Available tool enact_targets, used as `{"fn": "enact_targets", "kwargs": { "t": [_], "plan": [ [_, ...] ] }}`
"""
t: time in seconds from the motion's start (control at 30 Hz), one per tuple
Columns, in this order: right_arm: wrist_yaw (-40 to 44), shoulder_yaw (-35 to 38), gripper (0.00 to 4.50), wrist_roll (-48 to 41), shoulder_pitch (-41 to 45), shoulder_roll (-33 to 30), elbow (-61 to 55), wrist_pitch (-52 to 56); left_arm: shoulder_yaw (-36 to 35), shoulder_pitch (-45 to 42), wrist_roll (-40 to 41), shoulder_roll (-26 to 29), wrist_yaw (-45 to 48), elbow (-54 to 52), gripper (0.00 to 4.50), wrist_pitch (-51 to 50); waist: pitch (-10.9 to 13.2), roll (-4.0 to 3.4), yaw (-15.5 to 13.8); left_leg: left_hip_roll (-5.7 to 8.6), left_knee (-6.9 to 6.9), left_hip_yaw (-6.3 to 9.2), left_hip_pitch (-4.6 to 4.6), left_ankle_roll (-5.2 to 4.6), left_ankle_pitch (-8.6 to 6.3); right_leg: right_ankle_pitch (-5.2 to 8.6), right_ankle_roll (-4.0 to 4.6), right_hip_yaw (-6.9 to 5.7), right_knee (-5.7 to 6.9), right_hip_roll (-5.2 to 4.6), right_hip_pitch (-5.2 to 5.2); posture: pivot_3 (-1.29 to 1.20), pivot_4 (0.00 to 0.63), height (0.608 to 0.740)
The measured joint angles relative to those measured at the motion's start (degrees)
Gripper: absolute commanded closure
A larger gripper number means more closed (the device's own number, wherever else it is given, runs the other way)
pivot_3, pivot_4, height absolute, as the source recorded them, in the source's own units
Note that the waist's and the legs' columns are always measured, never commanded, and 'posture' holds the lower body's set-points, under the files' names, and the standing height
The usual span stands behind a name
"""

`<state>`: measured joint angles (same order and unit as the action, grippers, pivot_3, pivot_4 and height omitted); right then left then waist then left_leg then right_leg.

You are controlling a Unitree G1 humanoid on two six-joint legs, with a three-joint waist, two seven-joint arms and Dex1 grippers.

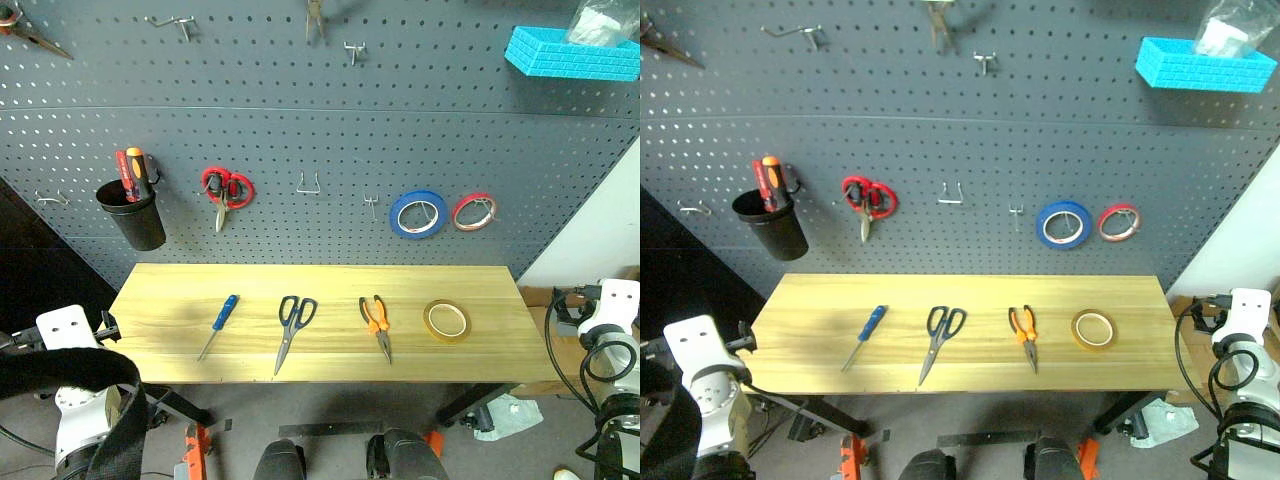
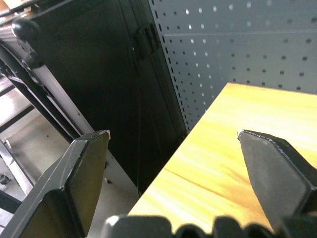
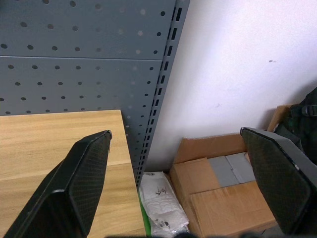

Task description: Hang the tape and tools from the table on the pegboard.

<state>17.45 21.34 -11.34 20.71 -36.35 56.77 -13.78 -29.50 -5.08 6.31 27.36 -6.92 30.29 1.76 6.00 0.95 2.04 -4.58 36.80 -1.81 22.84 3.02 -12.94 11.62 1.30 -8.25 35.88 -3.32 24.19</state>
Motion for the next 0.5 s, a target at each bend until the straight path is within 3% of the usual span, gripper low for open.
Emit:
{"fn": "enact_targets", "kwargs": {
  "t": [0.5],
  "plan": [
    [2.1, -0.2, 0.00, 1.0, 0.0, 0.0, -0.1, -0.1, -0.2, 2.1, 1.7, 1.3, 0.6, 1.2, 0.07, 1.8, 0.1, -0.01, -0.2, 0.00, 0.00, 0.01, 0.00, 0.07, -0.04, 0.02, 0.02, -0.01, 0.00, -0.01, 0.00, -0.05, 0.086, 0.740]
  ]
}}
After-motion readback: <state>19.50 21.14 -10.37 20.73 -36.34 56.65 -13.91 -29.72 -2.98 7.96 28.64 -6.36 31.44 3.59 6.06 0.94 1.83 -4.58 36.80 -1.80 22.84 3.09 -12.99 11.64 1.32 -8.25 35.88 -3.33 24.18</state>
